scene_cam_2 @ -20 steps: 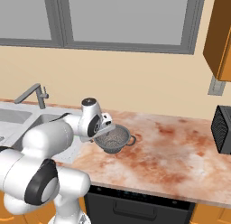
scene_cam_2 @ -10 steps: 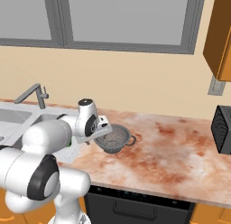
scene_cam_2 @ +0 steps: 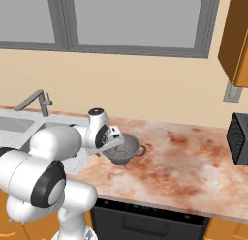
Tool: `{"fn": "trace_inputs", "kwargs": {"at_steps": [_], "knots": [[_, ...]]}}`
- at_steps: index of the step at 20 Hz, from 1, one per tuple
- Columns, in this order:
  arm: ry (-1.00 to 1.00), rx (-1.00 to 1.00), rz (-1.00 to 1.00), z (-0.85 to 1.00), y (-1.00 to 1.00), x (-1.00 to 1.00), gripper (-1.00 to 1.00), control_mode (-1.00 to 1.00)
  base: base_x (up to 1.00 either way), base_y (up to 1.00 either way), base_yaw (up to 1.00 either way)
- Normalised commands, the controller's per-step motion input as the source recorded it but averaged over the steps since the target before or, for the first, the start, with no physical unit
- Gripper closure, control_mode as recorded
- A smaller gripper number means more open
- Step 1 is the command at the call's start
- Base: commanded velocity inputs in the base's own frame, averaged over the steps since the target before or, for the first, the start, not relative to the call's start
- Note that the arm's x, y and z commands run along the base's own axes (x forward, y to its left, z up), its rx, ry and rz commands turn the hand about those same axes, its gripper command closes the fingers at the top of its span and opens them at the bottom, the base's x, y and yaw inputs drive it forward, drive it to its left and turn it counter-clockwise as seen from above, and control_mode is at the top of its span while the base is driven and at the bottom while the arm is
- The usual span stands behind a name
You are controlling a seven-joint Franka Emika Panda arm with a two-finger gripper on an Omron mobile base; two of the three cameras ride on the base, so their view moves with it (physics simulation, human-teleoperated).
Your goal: Place the colander in the left basin and the cup in the right basin of the sink.
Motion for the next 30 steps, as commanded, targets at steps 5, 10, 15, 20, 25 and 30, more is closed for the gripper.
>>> {"fn": "trace_inputs", "kwargs": {"at_steps": [5, 10, 15, 20, 25, 30], "knots": [[0.00, 0.00, -0.03, -0.16, 0.00, 0.00, -1.00, -1.00, 0.00, 0.00, 0.00], [-0.02, 0.00, -0.01, -0.09, 0.00, -0.01, 1.00, -1.00, 0.00, 0.00, 0.00], [0.00, 0.00, 0.00, 0.00, 0.00, 0.00, 1.00, -1.00, 0.00, 0.00, 0.00], [0.00, 0.00, 0.00, 0.00, 0.00, 0.00, 1.00, -1.00, 0.00, 0.00, 0.00], [0.07, -0.01, 0.00, 0.22, 0.08, -0.13, 1.00, -1.00, 0.00, 0.00, 0.00], [0.09, -0.08, 0.00, 0.46, 0.20, -0.20, 1.00, -1.00, 0.00, 0.00, 0.00]]}}
